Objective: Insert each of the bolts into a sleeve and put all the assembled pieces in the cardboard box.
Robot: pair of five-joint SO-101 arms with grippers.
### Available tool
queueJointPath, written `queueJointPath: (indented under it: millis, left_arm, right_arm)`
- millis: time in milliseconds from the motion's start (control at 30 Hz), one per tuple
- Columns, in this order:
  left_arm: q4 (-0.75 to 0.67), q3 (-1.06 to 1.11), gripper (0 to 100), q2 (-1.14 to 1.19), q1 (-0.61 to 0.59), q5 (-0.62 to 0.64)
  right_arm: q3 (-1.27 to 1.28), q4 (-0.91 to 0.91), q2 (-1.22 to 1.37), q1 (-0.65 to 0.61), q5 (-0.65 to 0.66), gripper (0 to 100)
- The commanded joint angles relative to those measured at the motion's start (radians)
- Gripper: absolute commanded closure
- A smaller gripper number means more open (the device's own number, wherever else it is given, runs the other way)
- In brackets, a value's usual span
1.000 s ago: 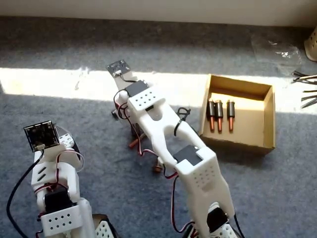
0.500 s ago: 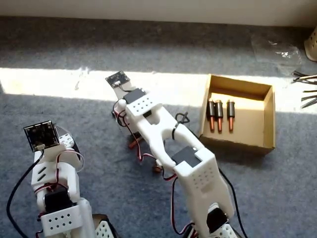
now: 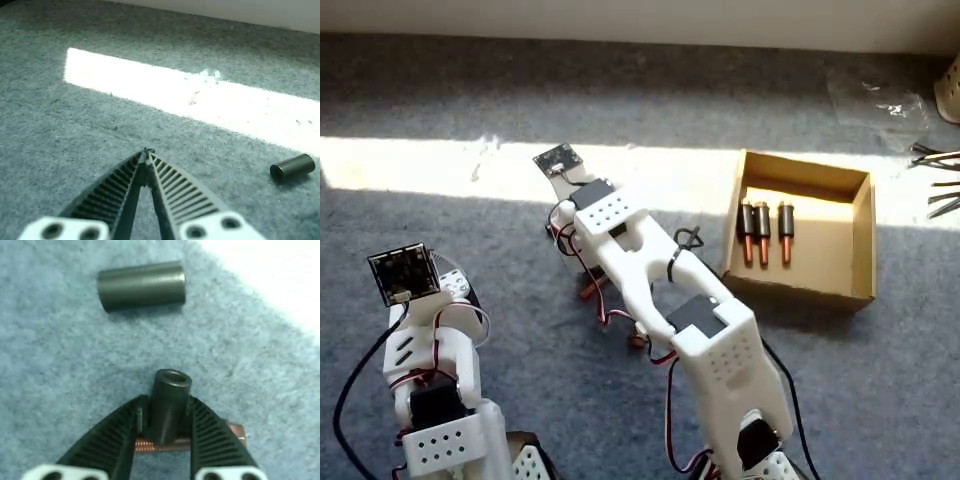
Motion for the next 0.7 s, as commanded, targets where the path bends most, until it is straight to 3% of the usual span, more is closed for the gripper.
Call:
queueJointPath:
  millis: [0,333,667]
  left_arm:
    - [-0.023,-0.004,99,-0.016,-0.005,0.0]
    - [-0.023,-0.002,99,-0.016,-0.005,0.0]
    - [-0.021,-0.002,99,-0.016,-0.005,0.0]
  right_arm:
    - [-0.013,-0.01,-0.07,-0.004,0.009,99.5]
    - [-0.054,-0.005,-0.136,-0.002,0.009,99.5]
    - [-0.099,0.194,-0.446,0.018,0.011,99.5]
